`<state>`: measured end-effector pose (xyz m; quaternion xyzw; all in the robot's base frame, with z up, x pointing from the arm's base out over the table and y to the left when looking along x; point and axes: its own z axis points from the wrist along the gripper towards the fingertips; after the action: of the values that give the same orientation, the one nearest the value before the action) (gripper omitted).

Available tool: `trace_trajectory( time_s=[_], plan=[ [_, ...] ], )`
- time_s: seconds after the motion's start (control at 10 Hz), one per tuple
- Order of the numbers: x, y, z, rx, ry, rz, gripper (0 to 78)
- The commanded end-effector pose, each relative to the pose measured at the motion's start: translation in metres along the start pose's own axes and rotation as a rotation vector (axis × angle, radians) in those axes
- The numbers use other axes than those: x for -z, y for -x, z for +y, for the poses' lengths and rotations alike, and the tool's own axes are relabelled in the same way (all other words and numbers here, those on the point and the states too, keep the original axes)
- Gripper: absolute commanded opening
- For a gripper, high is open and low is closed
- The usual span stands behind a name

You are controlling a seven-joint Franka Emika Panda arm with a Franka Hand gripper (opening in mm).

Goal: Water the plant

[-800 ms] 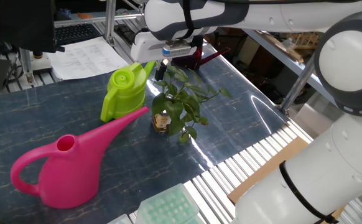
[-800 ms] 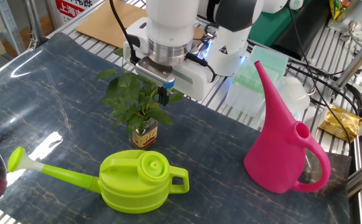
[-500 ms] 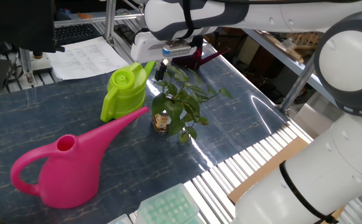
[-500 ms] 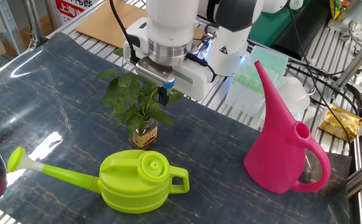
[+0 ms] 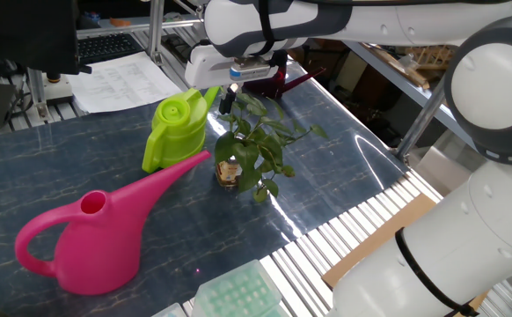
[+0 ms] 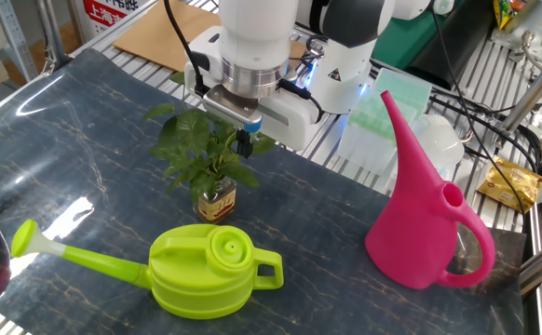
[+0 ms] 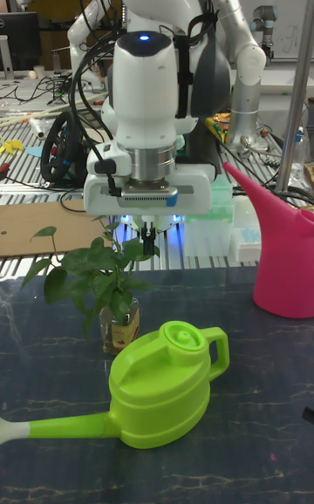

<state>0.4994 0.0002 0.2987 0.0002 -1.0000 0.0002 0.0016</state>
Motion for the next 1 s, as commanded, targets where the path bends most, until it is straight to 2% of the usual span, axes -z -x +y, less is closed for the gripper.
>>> trace_trajectory(
  time_s=[0.1, 0.2, 0.9, 1.0],
  plan=[
    [0.000, 0.000, 0.000, -0.508, 0.107, -0.033, 0.0],
    [0.000, 0.000, 0.000, -0.503, 0.074, -0.039, 0.0],
    [0.001, -0.001, 0.005, -0.509, 0.073, -0.038, 0.0],
    [0.003, -0.002, 0.012, -0.523, 0.072, -0.039, 0.0]
  ],
)
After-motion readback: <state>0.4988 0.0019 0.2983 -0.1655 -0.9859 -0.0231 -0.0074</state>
